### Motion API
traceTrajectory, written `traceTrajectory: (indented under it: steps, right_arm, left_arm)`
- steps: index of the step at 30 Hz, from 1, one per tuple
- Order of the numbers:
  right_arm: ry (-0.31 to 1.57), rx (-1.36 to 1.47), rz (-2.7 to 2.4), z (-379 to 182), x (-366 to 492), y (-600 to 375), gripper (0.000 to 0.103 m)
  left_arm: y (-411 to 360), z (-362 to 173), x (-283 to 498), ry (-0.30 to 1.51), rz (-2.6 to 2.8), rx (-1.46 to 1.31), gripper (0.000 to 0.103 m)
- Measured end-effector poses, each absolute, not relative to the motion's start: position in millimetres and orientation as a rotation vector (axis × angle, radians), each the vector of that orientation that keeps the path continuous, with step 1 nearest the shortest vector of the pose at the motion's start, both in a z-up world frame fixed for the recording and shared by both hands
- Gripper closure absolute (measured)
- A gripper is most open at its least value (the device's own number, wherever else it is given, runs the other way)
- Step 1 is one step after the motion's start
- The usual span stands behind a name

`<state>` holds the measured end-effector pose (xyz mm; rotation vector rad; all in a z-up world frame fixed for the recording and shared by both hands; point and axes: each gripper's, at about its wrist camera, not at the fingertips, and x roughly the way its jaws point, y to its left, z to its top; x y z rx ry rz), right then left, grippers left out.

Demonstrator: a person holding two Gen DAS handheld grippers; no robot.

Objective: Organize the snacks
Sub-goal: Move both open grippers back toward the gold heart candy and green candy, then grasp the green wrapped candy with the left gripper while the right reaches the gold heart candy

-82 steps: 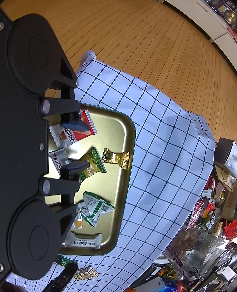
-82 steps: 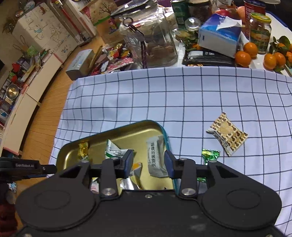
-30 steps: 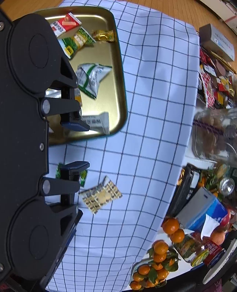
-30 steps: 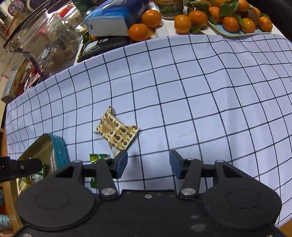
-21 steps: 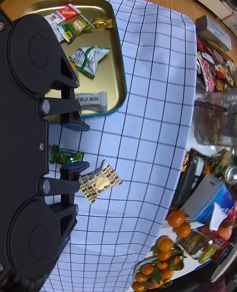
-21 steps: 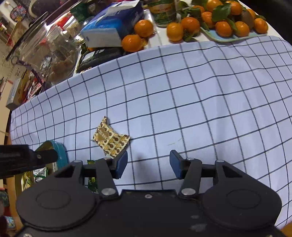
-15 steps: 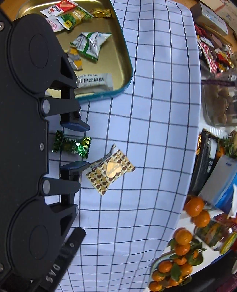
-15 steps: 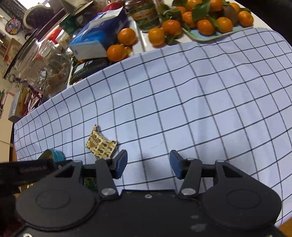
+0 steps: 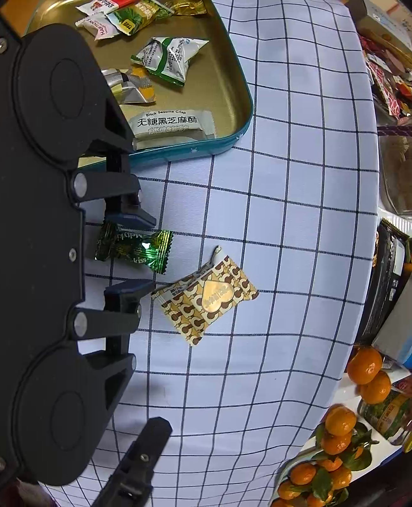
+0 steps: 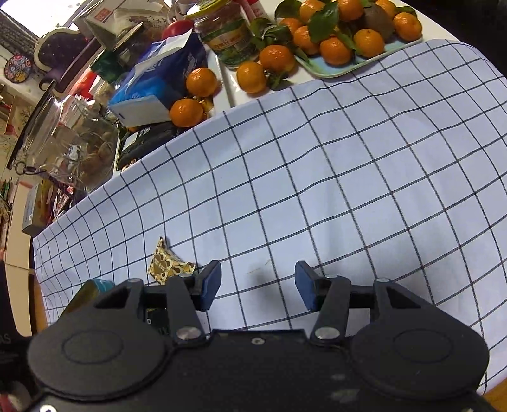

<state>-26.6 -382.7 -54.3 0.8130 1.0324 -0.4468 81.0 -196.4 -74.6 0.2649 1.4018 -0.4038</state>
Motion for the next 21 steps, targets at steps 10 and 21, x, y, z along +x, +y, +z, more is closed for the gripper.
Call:
traceTrajectory:
  steps: [10, 21]
  right_arm:
    - [1.042, 0.761, -0.414, -57, -3, -359, 0.048]
    - [1.009, 0.82, -0.372, -70, 30, -339, 0.045]
  left_arm:
    - [-160, -88, 93, 1.54, -0.342, 0.128, 0.06]
    - [-131, -83, 90, 1.512, -0.361, 0.112, 0.059]
